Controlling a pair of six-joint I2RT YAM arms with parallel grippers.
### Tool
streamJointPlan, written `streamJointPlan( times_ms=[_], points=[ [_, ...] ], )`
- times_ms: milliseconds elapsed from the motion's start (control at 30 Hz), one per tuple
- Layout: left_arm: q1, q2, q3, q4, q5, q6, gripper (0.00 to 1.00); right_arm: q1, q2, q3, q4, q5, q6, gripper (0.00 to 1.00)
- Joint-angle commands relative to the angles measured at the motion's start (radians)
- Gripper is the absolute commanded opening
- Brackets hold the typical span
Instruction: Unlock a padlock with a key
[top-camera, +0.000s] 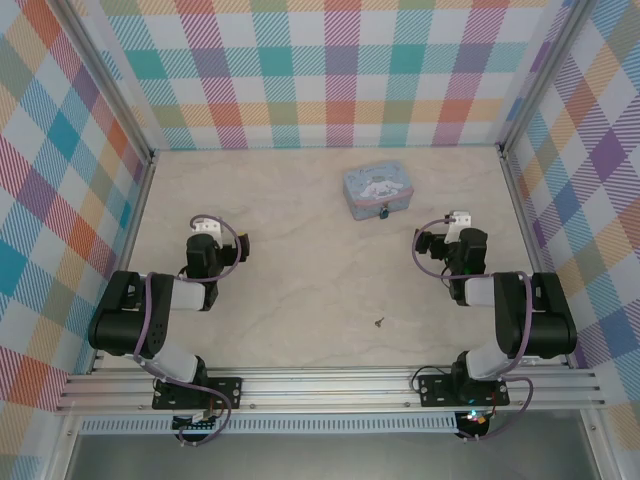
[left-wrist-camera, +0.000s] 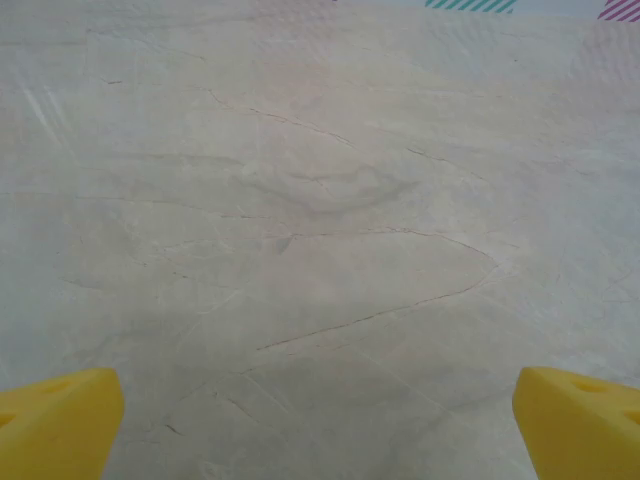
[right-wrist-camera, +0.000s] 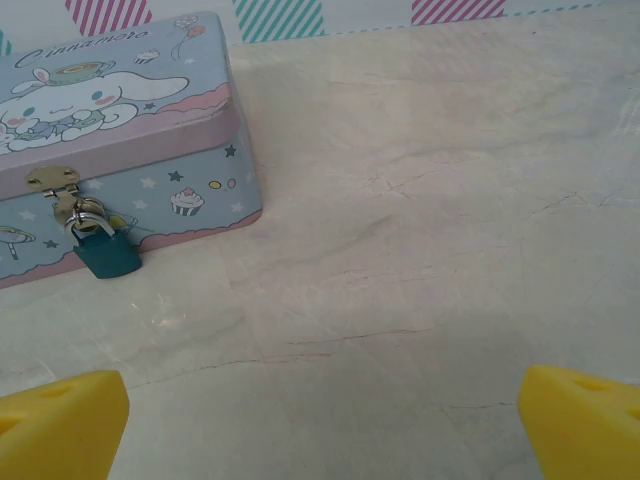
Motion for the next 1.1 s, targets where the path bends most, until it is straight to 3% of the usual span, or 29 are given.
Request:
streamJointPlan(
  times_ms=[0,533,667,800,867,1067],
  points=[
    [0.010,0.005,0.020,-0.003,0.013,0.016,1.00,0.004,0.009,0.016,0.011,0.004,-0.022,1.00],
    [0.011,0.005,0.020,-0.005,0.009,0.013,1.00,0.004,0.000,0.014,0.012,0.005,-0.020,1.00],
    [0.011,-0.050,0.008,-0.019,-0.042,-0.010,1.00,0.004,-0.098,0.078,-0.179,-0.012,-0.024,1.00],
    [0.011,-0.229,0.049,-0.248,-0.108,-0.051,1.00,0.001,-0.211,0.139,-0.407,0.004,0.029,1.00],
    [0.011,-0.314,0.102,-0.406,-0.142,-0.132,1.00,0.002,-0.240,0.171,-0.482,-0.016,0.076,1.00],
    [0.012,-0.365,0.268,-0.731,0.001,-0.329,1.00,-0.002,-0.193,0.307,-0.665,-0.089,0.226,1.00]
  ],
)
